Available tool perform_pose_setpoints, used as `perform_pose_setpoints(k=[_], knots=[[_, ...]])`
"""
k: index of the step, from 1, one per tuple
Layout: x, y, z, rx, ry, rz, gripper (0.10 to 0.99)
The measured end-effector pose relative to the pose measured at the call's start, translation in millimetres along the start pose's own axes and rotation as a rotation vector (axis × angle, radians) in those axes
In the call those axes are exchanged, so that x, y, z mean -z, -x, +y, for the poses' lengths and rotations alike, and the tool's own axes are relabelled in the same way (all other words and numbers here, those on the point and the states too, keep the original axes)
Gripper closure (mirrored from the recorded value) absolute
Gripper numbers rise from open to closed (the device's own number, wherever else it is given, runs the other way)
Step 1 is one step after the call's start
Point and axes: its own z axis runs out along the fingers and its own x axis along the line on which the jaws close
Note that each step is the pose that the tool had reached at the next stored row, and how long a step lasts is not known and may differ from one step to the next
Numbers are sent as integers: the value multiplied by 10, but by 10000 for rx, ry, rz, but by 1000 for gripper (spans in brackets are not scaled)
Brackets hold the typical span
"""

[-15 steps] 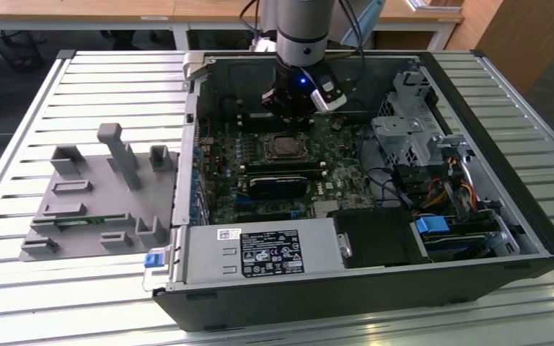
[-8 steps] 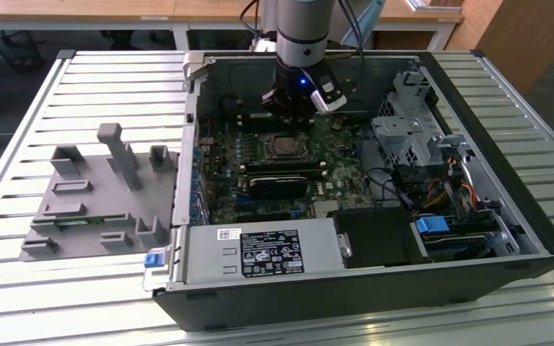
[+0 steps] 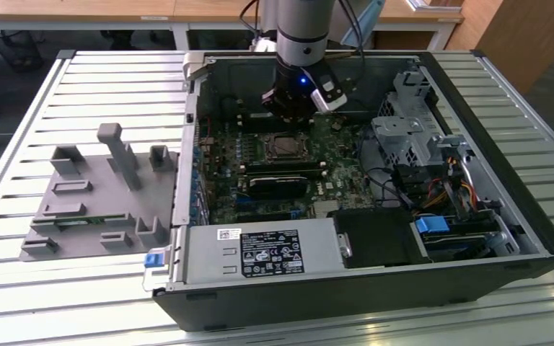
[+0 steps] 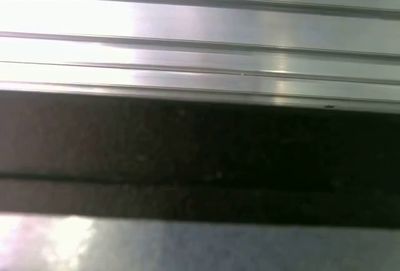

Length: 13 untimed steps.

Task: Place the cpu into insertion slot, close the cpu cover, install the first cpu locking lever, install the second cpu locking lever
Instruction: 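Install the first cpu locking lever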

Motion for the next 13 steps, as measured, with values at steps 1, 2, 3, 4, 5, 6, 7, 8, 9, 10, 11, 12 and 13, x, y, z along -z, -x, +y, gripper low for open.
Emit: perform_pose_setpoints(k=[1, 2, 3, 4, 5, 6, 7, 8, 9, 10, 11, 12, 13], knots=[[-1, 0, 0, 0, -25, 1, 980], [-3, 0, -1, 1, -61, 4, 980], [-7, 0, -1, 3, -92, 5, 980], [-10, 0, -1, 4, -126, 7, 980], [-13, 0, -2, 5, -158, 8, 980], [-16, 0, -2, 7, -184, 9, 980], [-19, -1, -2, 7, -205, 9, 980], [-22, -1, -2, 7, -228, 10, 980], [-25, -1, -3, 8, -251, 11, 980], [-27, -1, -3, 9, -270, 12, 980], [-28, -1, -3, 10, -285, 13, 980], [-30, -1, -4, 10, -296, 14, 980], [-31, -1, -4, 10, -304, 14, 980]])
